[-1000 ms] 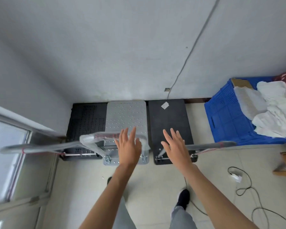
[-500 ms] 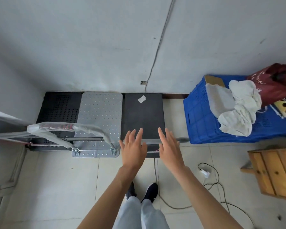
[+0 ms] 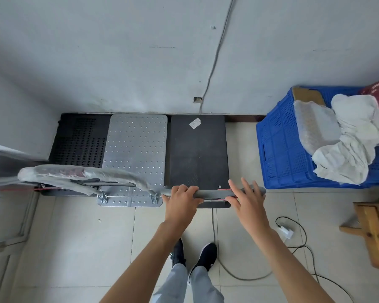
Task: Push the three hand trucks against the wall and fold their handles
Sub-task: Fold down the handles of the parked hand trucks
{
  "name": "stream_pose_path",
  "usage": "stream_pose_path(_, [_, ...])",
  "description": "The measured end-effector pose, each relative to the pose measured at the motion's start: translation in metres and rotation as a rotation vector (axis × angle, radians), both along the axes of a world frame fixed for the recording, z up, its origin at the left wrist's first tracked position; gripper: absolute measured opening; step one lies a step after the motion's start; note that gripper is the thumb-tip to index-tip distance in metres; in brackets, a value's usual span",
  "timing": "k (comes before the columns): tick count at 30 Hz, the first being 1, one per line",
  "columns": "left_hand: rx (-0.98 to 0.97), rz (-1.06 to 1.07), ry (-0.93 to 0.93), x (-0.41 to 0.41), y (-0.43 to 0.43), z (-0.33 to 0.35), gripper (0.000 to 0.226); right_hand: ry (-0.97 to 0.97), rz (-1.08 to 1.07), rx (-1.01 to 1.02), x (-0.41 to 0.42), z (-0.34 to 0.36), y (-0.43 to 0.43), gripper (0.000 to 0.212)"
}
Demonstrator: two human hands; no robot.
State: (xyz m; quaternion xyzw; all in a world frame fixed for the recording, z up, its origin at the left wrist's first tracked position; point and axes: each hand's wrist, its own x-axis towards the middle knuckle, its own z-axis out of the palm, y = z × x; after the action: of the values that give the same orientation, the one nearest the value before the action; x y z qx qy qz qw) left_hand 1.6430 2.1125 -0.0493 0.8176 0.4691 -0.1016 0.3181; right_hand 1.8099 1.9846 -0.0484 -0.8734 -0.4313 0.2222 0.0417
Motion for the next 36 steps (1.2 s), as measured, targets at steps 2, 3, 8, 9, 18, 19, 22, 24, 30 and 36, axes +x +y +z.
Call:
stream_pose_path(2, [0.002, 0.009, 0.002, -0.004, 0.005, 0.0, 0.029, -0.01, -0.016, 0.058, -0.007, -0.002, 0.002, 0.046])
stream_pose_path(3, [-0.003, 0.012, 0.002, -0.007, 0.007, -0.001, 0.029, -0.008, -0.027, 0.086, -0.012, -0.003, 0.003, 0.045])
stream_pose_path(8, [-0.021, 0.021, -0.005, -0.031, 0.018, 0.002, 0.026, -0.017, -0.044, 0.191, -0.043, -0.007, 0.006, 0.042])
stream_pose_path(9, [-0.018, 0.023, -0.004, -0.036, 0.019, 0.002, 0.025, -0.021, -0.045, 0.202, -0.047, -0.008, 0.007, 0.042])
stream_pose_path(18, [0.009, 0.072, -0.049, -0.033, 0.017, -0.002, 0.018, 0.008, -0.036, 0.203, -0.035, -0.012, 0.012, 0.04])
stream_pose_path(19, [0.015, 0.071, -0.051, -0.031, 0.02, -0.001, 0.019, 0.006, -0.036, 0.202, -0.033, -0.012, 0.015, 0.04])
stream_pose_path(22, [0.02, 0.06, -0.058, -0.025, 0.031, -0.002, 0.019, 0.001, -0.038, 0.189, -0.028, -0.011, 0.027, 0.04])
stream_pose_path(24, [0.011, 0.055, -0.073, -0.023, 0.037, -0.001, 0.017, -0.001, -0.043, 0.183, -0.024, -0.011, 0.032, 0.039])
stream_pose_path(30, [-0.009, 0.042, -0.09, -0.026, 0.035, -0.002, 0.018, 0.023, -0.038, 0.138, -0.025, -0.009, 0.028, 0.04])
stream_pose_path(36, [0.004, -0.016, -0.02, -0.033, 0.023, 0.0, 0.046, 0.044, 0.0, -0.039, -0.027, 0.001, 0.018, 0.054])
